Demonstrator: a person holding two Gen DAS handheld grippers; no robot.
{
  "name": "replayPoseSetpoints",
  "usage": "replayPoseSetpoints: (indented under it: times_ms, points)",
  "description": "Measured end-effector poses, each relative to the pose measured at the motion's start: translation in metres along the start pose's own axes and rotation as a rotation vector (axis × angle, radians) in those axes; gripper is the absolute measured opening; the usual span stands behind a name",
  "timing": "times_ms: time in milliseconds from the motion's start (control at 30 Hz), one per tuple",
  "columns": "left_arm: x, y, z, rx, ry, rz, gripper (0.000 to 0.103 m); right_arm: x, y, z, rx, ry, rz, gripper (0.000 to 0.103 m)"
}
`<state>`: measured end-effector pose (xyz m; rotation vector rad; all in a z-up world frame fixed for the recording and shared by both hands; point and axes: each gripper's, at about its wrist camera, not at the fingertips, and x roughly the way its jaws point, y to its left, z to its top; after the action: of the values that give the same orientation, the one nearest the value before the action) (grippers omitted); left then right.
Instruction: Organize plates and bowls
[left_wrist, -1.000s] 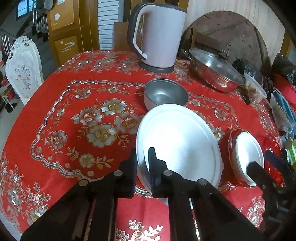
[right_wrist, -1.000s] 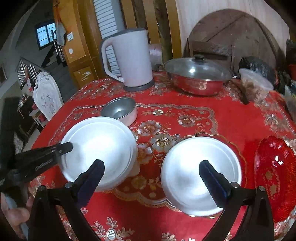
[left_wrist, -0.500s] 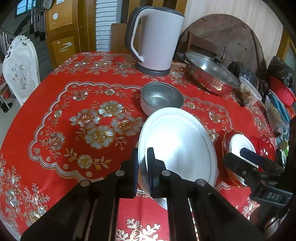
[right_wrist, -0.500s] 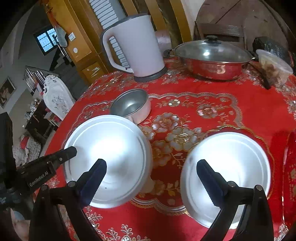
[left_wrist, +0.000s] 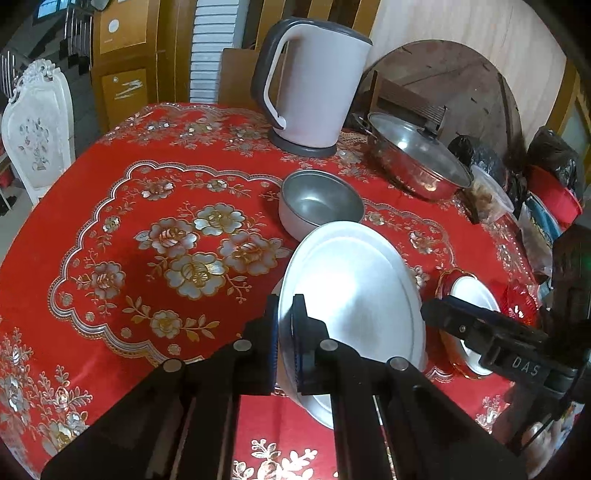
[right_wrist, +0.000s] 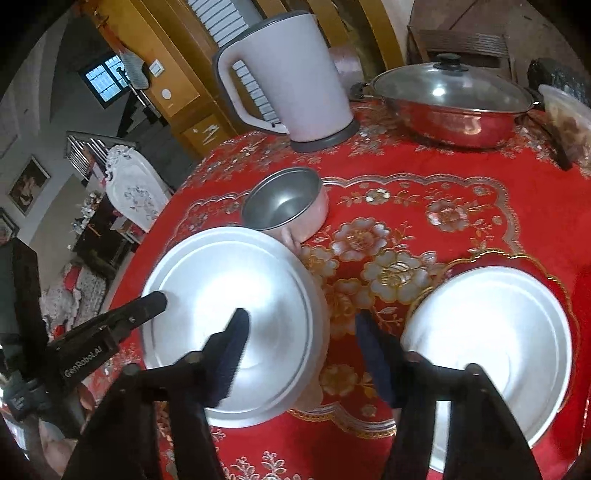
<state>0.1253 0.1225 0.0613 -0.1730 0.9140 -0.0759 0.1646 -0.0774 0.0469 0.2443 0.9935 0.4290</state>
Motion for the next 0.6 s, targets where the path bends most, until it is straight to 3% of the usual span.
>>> replayPoseSetpoints:
  times_ms: [233, 367, 500, 600]
  points:
    - [0.007, -0.005, -0.001, 0.040, 0.028, 0.038, 0.005, 0.002, 0.003, -0.001, 0.008, -0.001, 0.023, 0.055]
    - [0.012, 0.001, 0.000, 0.009, 0.072, 0.003, 0.005, 0.001, 0.004, 0.001, 0.003, -0.006, 0.020, 0.055]
    - [0.012, 0.001, -0.004, 0.019, 0.057, 0.004, 0.005, 0.001, 0.002, 0.002, 0.005, -0.007, 0.022, 0.055]
    - [0.008, 0.005, -0.003, 0.000, 0.047, -0.043, 0.005, 0.000, 0.000, 0.003, 0.012, -0.009, 0.024, 0.055]
